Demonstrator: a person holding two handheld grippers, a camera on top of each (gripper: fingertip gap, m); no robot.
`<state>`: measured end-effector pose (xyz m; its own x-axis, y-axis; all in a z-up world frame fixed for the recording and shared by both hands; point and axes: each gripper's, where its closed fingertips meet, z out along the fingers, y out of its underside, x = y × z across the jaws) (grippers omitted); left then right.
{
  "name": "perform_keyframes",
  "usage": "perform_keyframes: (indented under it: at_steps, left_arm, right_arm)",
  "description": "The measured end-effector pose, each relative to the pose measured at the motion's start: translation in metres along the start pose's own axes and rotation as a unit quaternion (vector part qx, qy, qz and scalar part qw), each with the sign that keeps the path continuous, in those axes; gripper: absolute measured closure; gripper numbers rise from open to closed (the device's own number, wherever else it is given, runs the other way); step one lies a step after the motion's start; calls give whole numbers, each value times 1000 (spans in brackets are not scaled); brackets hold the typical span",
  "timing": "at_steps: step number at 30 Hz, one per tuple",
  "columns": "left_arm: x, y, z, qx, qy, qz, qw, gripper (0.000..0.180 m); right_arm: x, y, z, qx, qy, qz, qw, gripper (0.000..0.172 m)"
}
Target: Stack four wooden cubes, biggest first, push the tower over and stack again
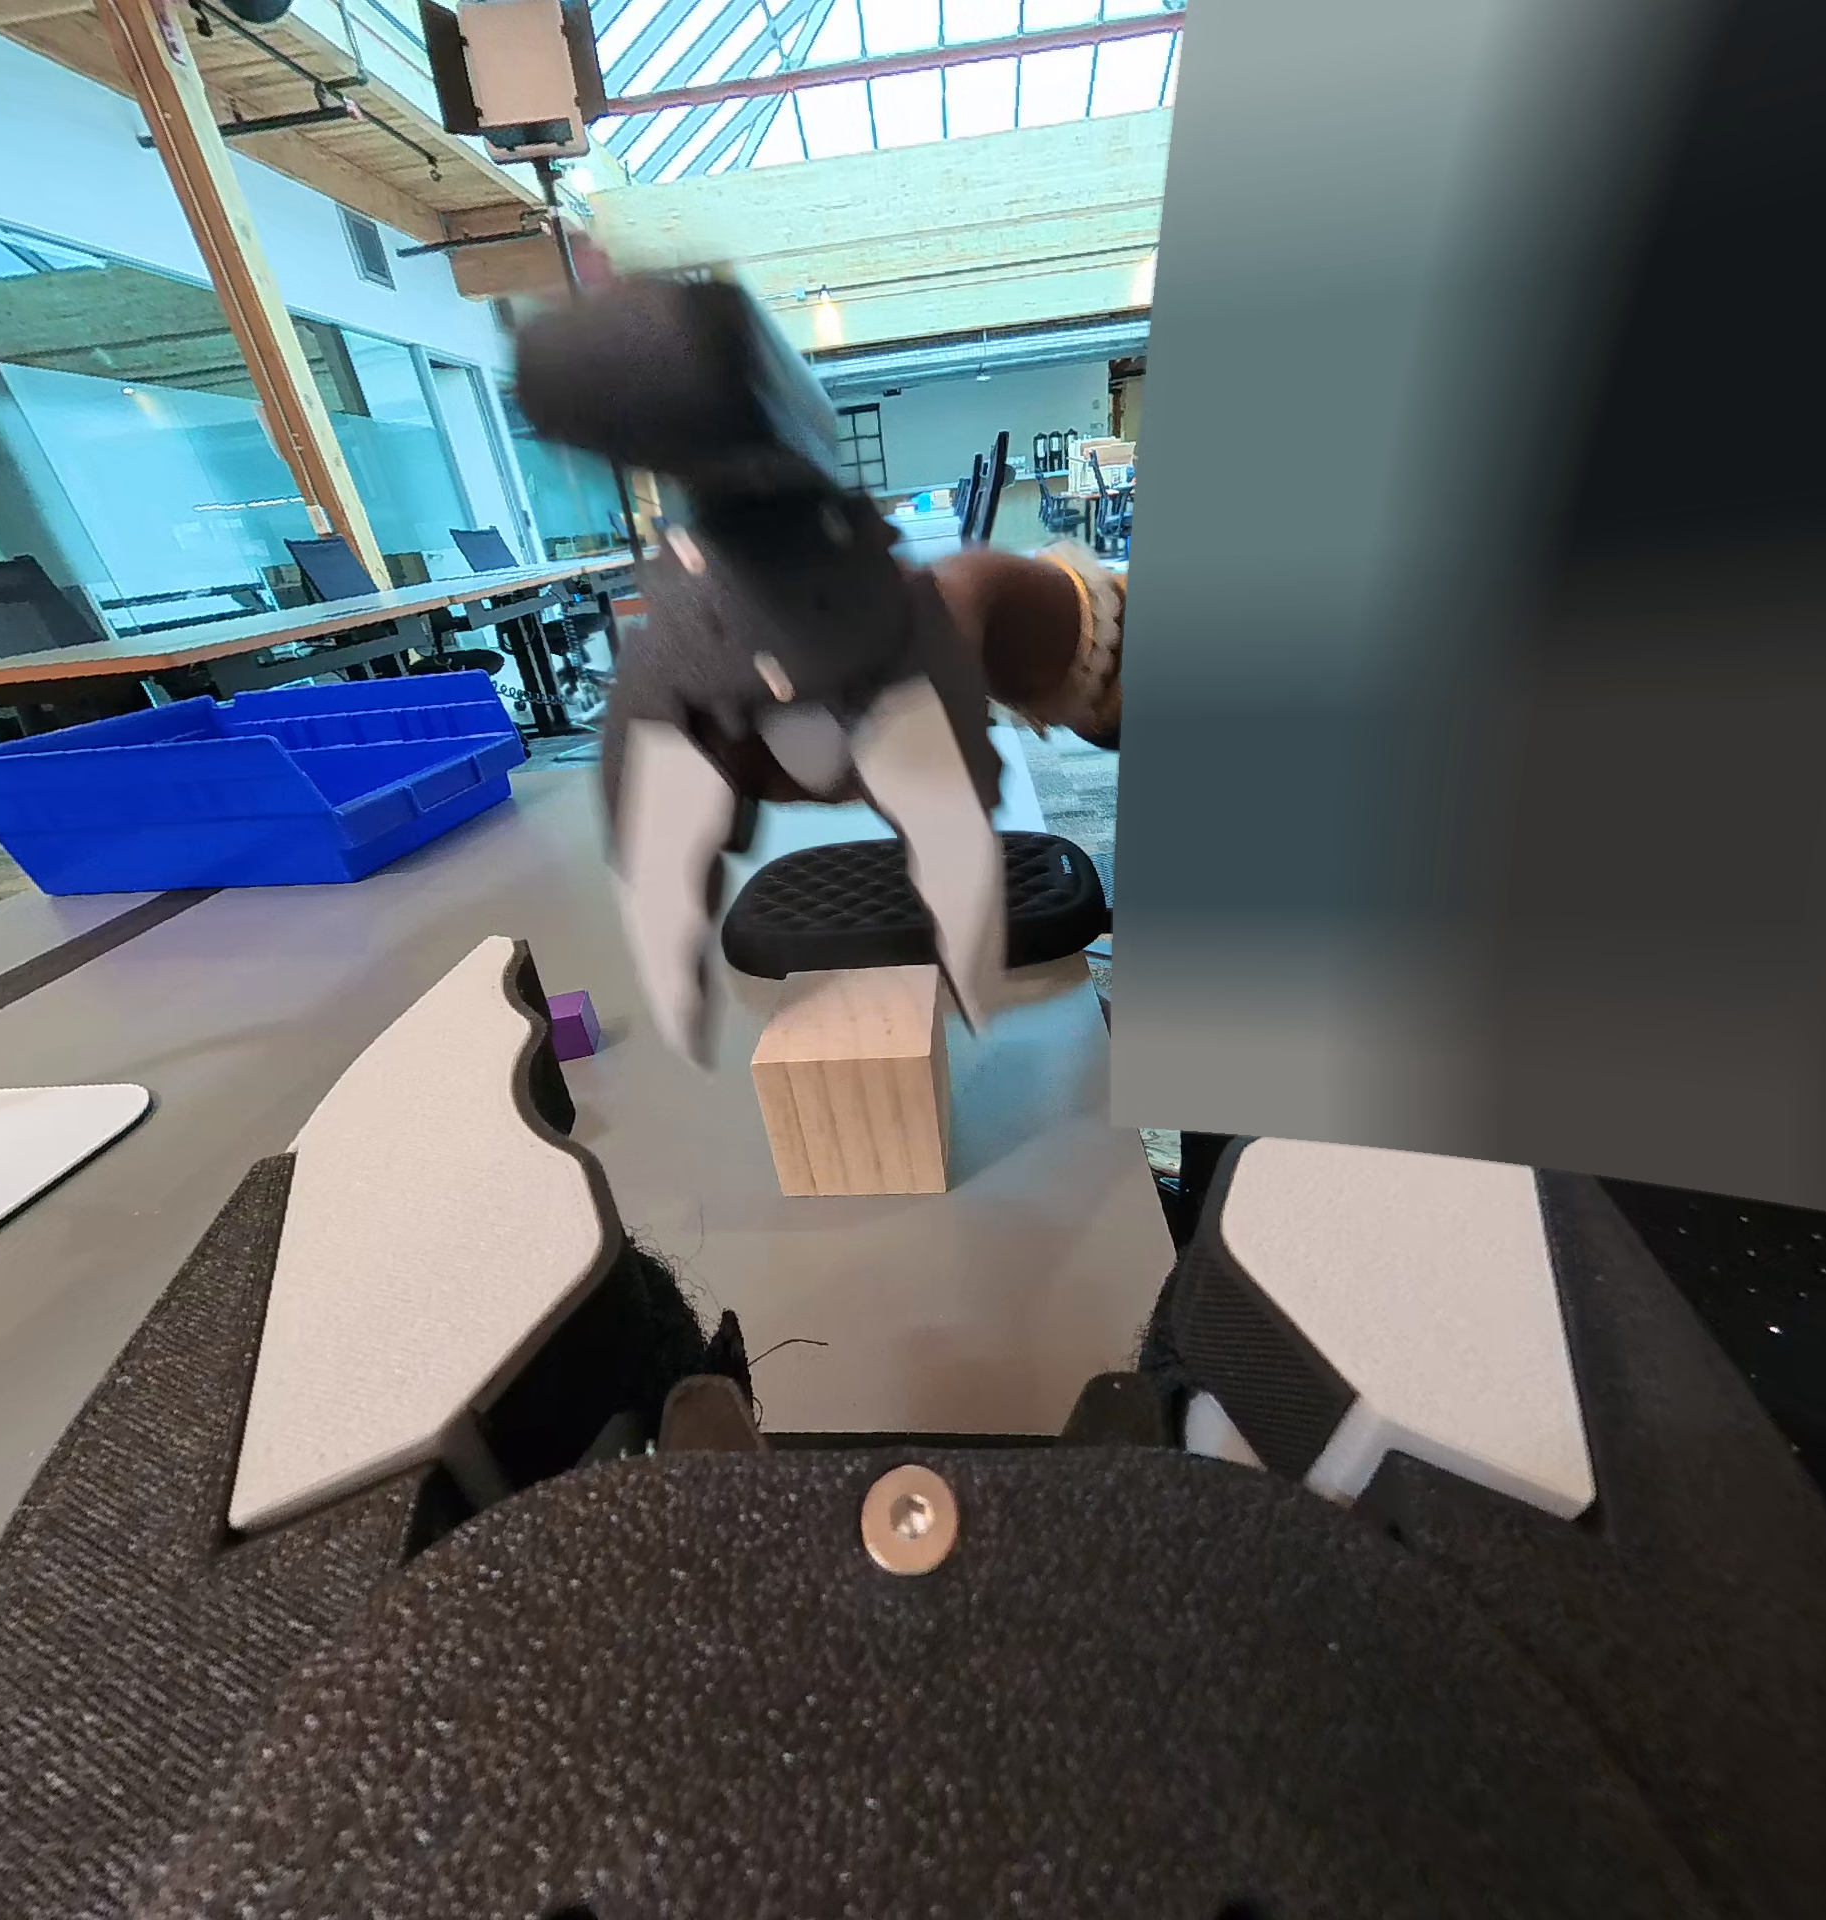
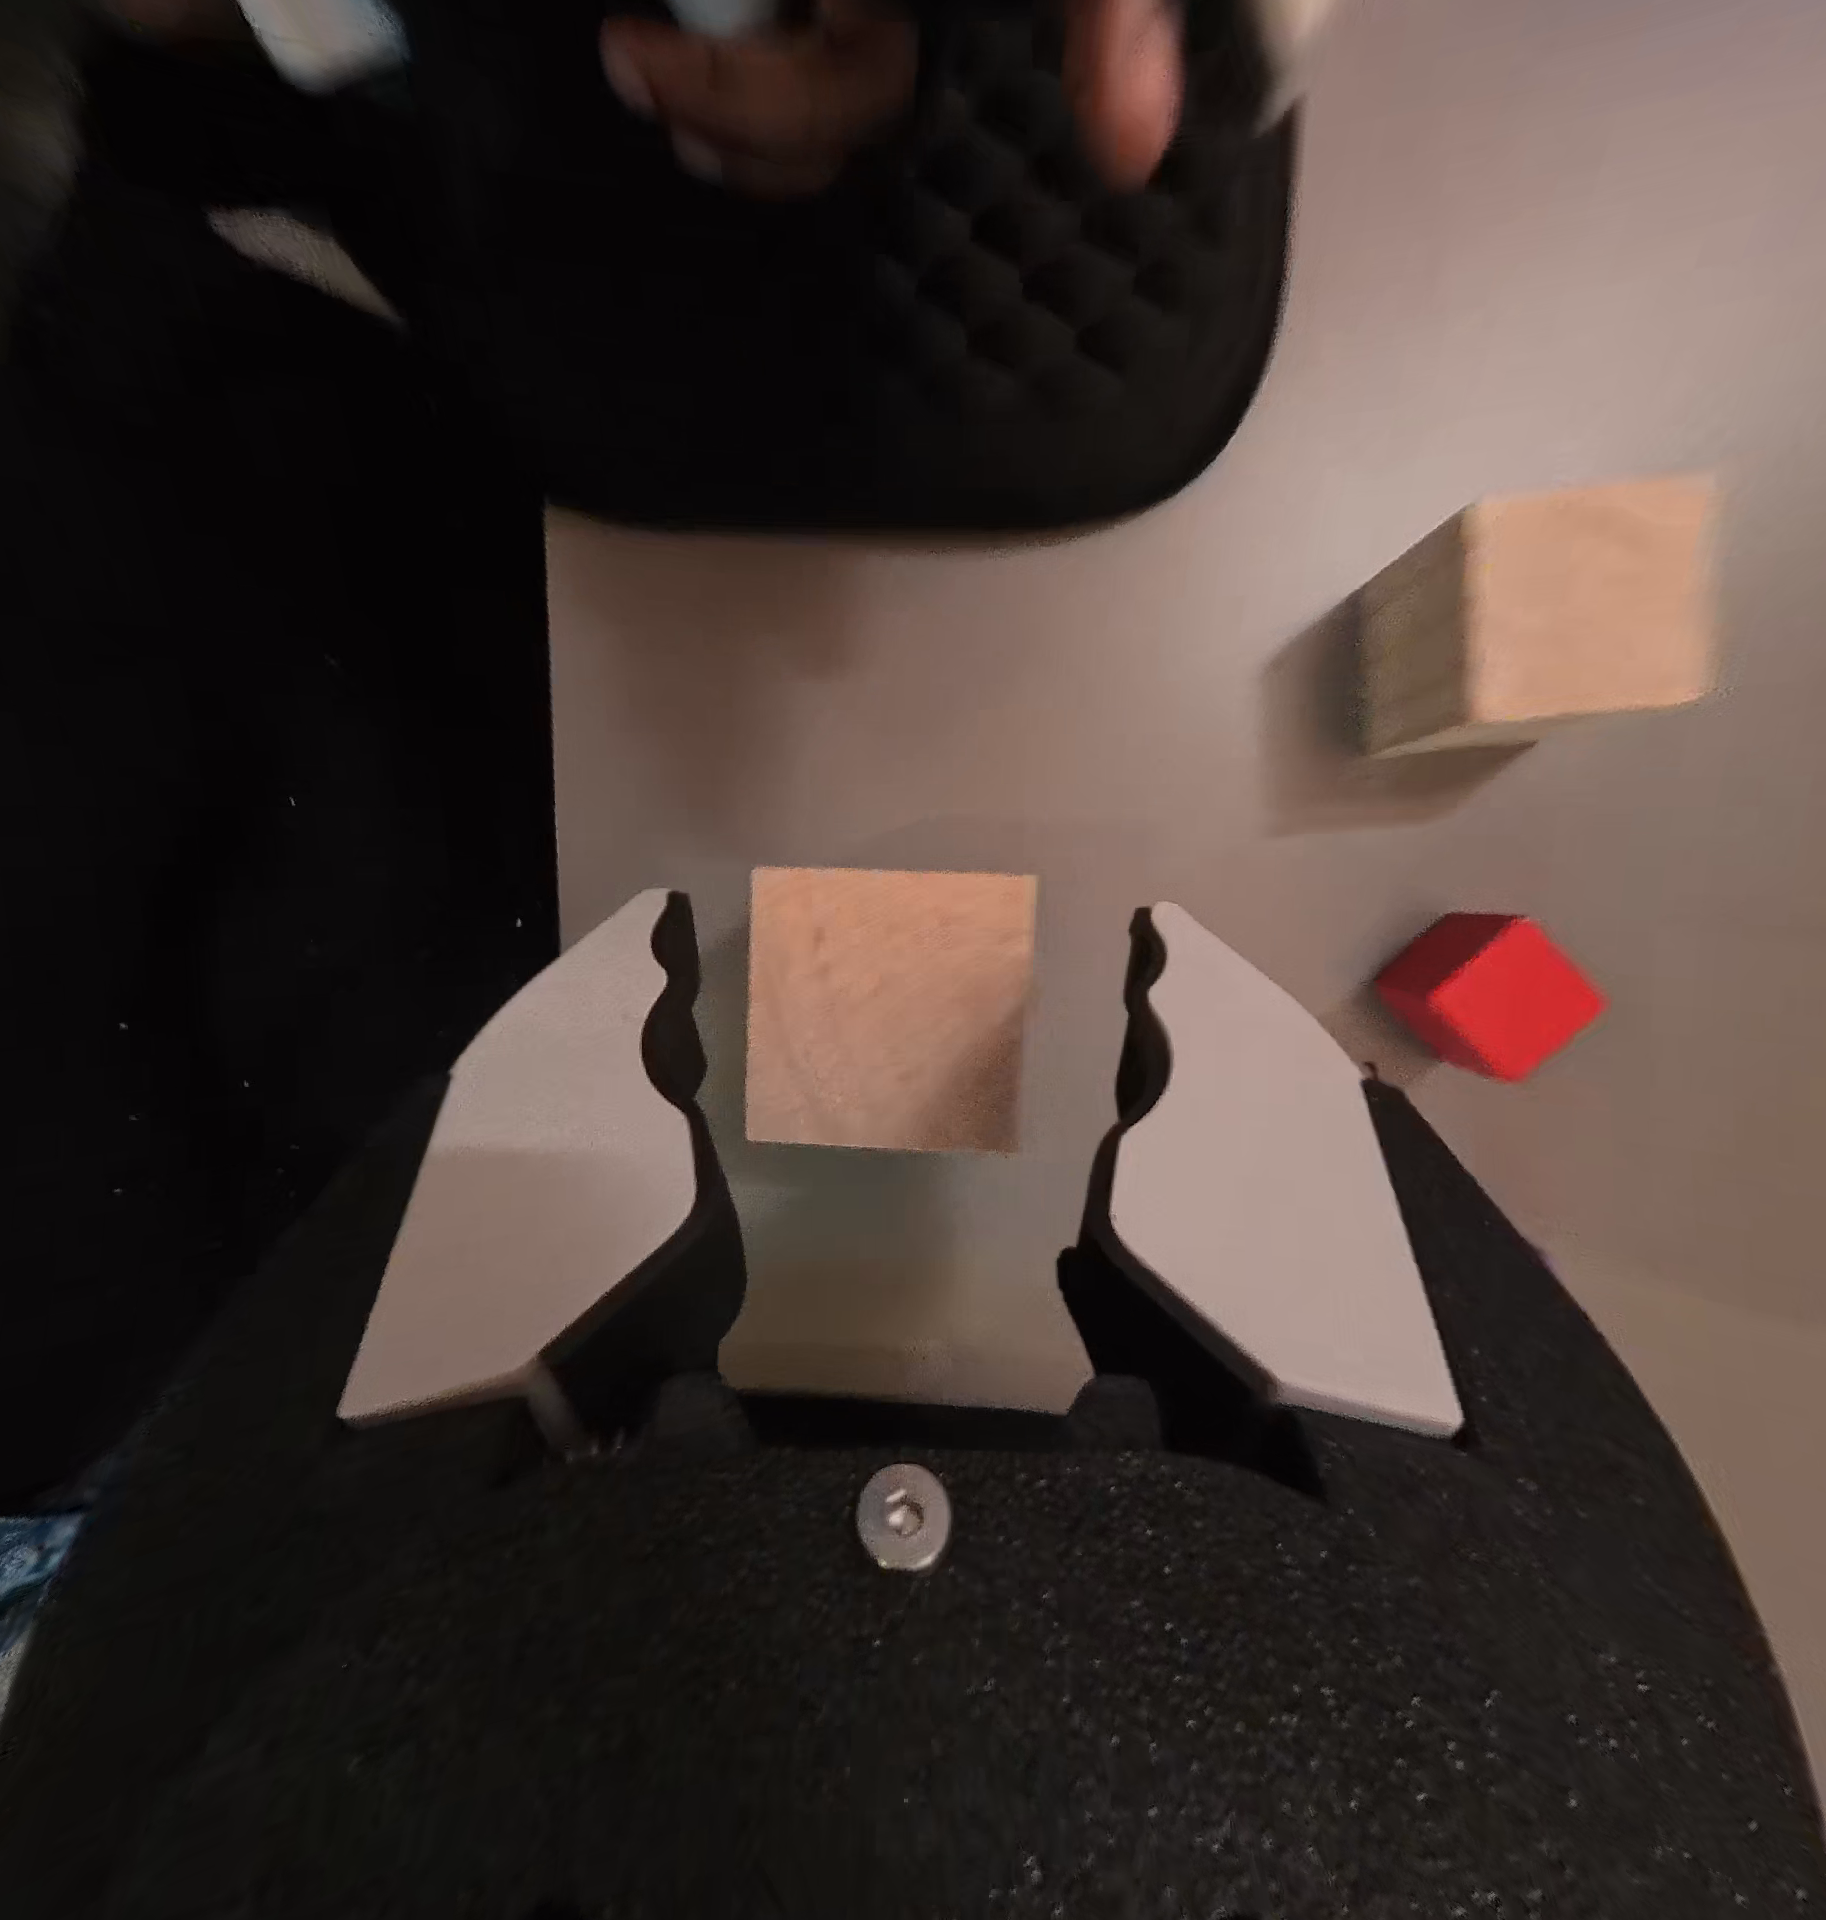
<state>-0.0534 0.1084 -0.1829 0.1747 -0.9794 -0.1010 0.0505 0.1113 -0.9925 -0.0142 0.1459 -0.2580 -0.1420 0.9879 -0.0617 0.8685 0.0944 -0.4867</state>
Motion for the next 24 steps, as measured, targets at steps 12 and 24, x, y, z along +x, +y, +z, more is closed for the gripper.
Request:
perform_keyframes:
  at_steps: [12,24]
  left_arm:
    - [-1,-1,-1,4,-2,-4,1000,51]
    - [-1,-1,-1,6,-1,-4,1000,51]
  right_arm:
    - [108,-49,18,9,23,-86,996,96]
    - [118,-42,43,-24,19,-95,995,127]
